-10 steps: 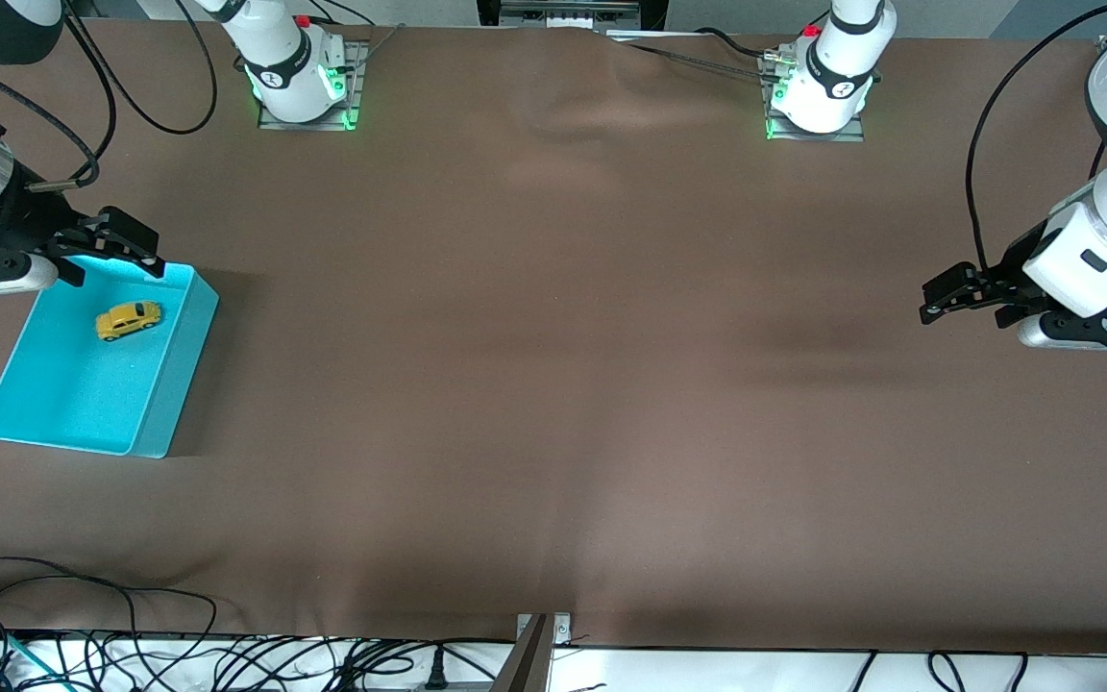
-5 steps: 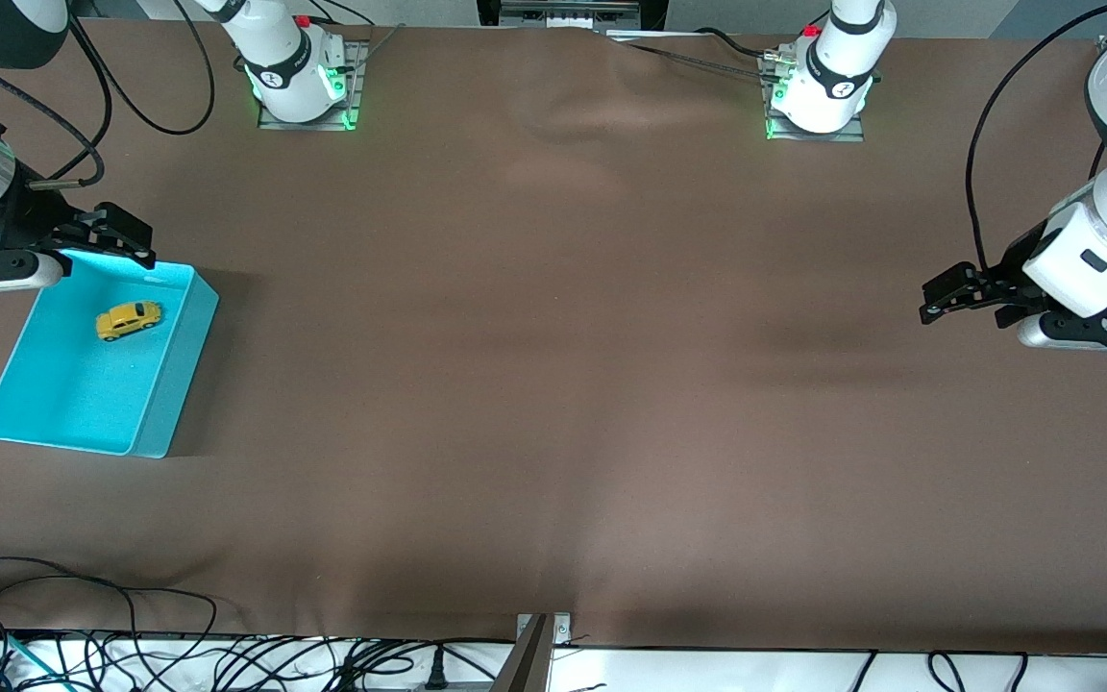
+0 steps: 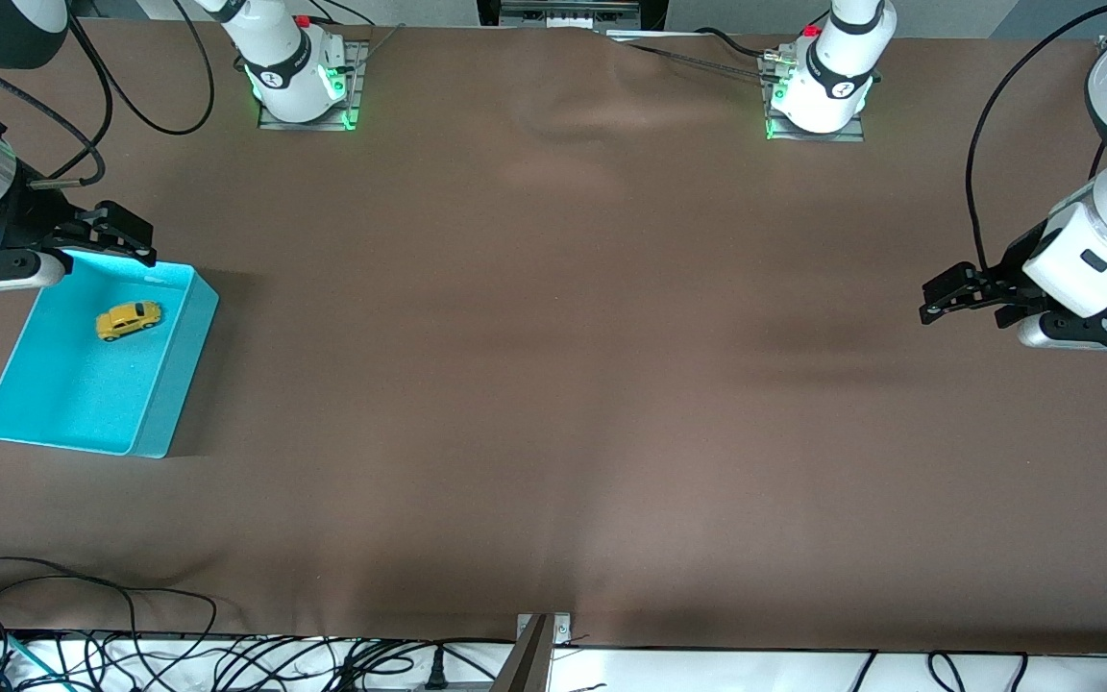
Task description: Wind up and store yellow beetle car
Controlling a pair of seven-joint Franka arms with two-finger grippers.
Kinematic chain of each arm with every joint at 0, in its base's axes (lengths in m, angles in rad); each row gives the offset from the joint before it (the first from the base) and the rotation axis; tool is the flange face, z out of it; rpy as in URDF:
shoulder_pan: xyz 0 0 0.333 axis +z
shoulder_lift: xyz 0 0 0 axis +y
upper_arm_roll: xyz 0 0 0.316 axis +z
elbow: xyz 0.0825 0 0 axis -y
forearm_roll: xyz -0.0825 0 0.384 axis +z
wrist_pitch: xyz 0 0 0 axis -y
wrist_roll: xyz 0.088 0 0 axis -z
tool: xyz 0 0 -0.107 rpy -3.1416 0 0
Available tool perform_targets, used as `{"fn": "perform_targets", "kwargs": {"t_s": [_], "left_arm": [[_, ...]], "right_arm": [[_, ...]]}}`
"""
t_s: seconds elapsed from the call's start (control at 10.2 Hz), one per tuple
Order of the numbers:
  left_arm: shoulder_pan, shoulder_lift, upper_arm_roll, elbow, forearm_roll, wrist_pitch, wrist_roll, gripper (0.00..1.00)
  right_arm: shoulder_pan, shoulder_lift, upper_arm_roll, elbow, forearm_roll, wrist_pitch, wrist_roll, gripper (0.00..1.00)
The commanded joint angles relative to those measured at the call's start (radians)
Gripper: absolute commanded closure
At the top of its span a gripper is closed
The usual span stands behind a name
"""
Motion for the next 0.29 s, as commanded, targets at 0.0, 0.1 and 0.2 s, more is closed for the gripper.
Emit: {"fn": "perform_targets", "kwargs": {"t_s": [0.0, 0.1, 0.2], "left_arm": [[-0.002, 0.005, 0.002, 0.023, -0.017, -0.021, 0.023, 0.0], [-0.002, 0.005, 0.002, 0.023, -0.017, -0.021, 0.023, 0.0], [-0.002, 0.005, 0.002, 0.023, -0.017, -0.021, 0.023, 0.0]], "right_arm": [[0.017, 0.007, -0.006, 0.029, -0.017, -0.038, 0.006, 0.0], [0.017, 0.007, -0.006, 0.03, -0.017, -0.041, 0.006, 0.0], [0.017, 0.006, -0.006, 0.032, -0.017, -0.05, 0.01, 0.0]]}}
